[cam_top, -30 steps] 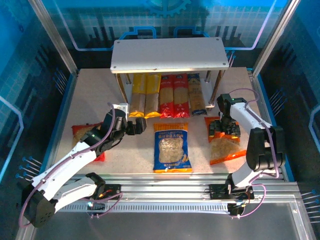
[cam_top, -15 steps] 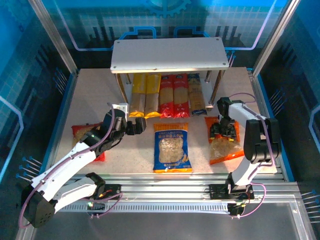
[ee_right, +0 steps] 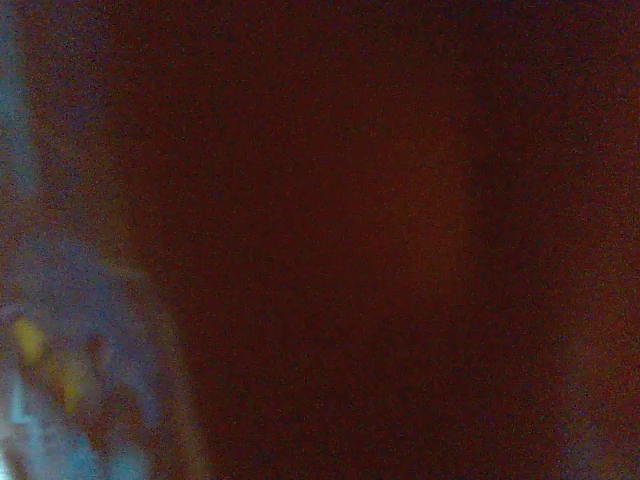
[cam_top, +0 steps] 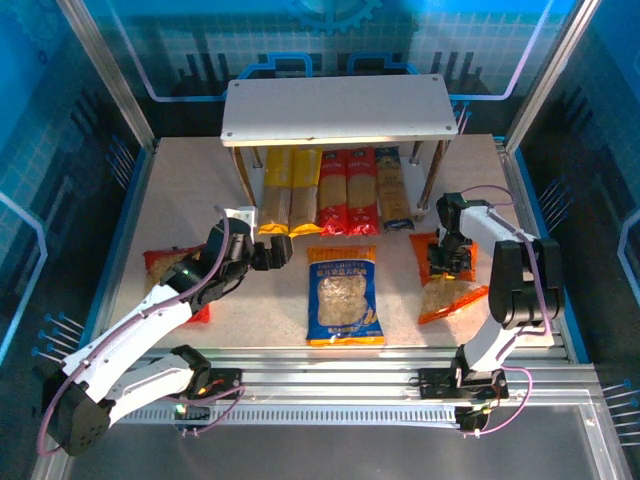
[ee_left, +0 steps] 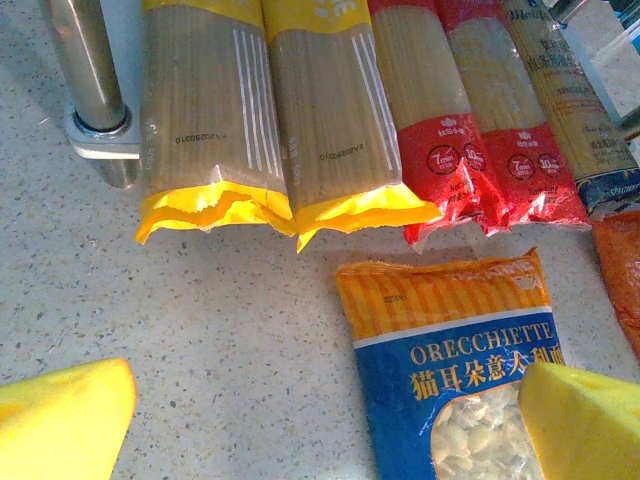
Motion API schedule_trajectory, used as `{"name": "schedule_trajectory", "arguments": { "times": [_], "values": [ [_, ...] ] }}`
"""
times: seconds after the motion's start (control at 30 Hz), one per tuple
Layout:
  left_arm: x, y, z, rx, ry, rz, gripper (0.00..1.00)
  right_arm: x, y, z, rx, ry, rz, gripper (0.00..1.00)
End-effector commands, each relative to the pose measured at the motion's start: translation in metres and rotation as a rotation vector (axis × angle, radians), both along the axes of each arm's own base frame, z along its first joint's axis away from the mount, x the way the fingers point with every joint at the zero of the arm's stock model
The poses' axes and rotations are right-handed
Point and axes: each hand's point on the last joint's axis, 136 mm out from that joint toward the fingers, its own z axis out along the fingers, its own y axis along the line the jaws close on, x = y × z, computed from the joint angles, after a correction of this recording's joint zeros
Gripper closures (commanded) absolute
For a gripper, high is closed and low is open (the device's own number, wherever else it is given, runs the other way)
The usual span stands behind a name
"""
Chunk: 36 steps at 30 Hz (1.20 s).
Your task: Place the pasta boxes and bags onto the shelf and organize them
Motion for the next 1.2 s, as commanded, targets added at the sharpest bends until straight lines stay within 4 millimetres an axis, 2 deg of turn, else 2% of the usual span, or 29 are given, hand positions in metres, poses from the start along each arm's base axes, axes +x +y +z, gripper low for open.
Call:
{"name": "schedule_trajectory", "arguments": {
  "times": [0.0, 0.17, 0.33, 0.67, 0.8, 0.97, 1.17],
  "values": [
    [0.000, 0.004, 0.010, 0.006, -0.024, 0.003, 0.01, -0.013, -0.002, -0.009, 0.009, 0.035, -0.029, 1.00],
    [0.001, 0.003, 0.010, 0.005, -0.024, 0.002, 0.01, -0.010, -0.007, 0.015, -0.011, -0.043, -0.038, 1.00],
    [0.003, 0.001, 0.011, 0.001, -0.025, -0.001, 0.01, -0.002, -0.019, 0.060, -0.065, -0.193, -0.050, 1.00],
    [0.006, -0.002, 0.014, -0.002, -0.027, -0.010, 0.01, -0.002, -0.036, 0.144, -0.149, -0.458, -0.076, 1.00],
    [0.007, -0.003, 0.017, 0.001, -0.030, -0.014, 0.01, -0.006, -0.043, 0.190, -0.182, -0.599, -0.103, 1.00],
    [0.009, -0.005, 0.018, 0.000, -0.030, -0.019, 0.01, -0.014, -0.047, 0.264, -0.202, -0.800, -0.124, 1.00],
    [0.011, -0.007, 0.018, 0.002, -0.026, -0.024, 0.01, -0.013, -0.030, 0.363, -0.135, -1.070, -0.096, 1.00]
  ]
}}
